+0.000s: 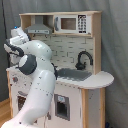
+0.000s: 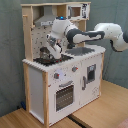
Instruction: Play with the kitchen
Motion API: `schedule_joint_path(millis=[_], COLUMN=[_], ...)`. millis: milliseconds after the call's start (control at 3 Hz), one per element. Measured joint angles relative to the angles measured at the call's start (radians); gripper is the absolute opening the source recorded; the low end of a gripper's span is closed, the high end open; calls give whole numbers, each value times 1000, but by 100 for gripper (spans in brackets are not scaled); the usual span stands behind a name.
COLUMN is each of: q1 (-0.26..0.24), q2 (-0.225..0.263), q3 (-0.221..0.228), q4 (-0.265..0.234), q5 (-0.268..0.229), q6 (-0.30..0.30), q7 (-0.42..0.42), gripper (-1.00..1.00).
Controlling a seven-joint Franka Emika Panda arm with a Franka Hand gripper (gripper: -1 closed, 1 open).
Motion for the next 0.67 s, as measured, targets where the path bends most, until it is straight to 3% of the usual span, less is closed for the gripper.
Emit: schedule_joint_path(millis=[333,667], q1=[50,52], q2=[45,48], q3=[-15,-15], q4=[63,68], q5=[-5,-5], q6=[-15,-15], q7=[-41,-45], gripper=[-100,-100])
